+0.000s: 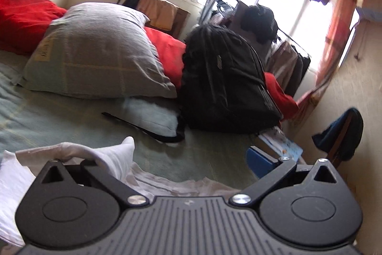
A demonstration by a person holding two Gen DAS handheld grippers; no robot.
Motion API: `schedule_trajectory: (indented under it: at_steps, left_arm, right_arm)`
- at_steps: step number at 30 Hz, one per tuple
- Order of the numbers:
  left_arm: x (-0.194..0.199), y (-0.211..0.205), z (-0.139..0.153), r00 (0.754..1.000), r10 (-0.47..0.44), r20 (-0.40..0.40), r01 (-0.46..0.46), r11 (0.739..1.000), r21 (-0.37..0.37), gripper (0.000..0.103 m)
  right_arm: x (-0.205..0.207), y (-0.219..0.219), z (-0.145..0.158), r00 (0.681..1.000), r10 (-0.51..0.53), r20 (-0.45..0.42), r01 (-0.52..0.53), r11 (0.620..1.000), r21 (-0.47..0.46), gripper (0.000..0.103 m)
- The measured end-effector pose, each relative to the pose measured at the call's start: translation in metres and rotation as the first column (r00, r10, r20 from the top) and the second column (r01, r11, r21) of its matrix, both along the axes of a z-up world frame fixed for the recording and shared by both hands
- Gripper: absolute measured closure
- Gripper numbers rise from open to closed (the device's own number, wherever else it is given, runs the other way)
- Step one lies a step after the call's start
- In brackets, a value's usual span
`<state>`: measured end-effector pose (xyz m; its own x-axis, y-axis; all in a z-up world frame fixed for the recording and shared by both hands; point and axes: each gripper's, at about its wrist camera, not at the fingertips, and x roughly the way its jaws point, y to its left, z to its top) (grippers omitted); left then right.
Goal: Fold clothes
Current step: 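Lift the grasped shirt side with the left gripper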
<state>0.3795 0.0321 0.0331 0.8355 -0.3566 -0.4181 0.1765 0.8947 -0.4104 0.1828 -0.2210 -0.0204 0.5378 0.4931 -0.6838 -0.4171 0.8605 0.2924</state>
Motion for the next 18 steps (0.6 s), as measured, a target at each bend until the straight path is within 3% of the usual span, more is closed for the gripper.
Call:
schedule_trajectory:
  at_steps: [12, 18]
  left_arm:
    - [0.001, -0.050, -0.038, 0.997, -0.075, -0.032, 0.075, 0.997, 0.002, 0.001]
    - [-0.005, -0.066, -0.042, 0.991, -0.127, -0.034, 0.127, 0.992, 0.007, 0.001]
  right_arm:
    - [0.005, -0.034, -0.004, 0.995, -0.096, -0.006, 0.095, 0.995, -0.023, 0.000]
    - [0.009, -0.038, -0.006, 0.993, -0.118, -0.014, 0.117, 0.993, -0.026, 0.000]
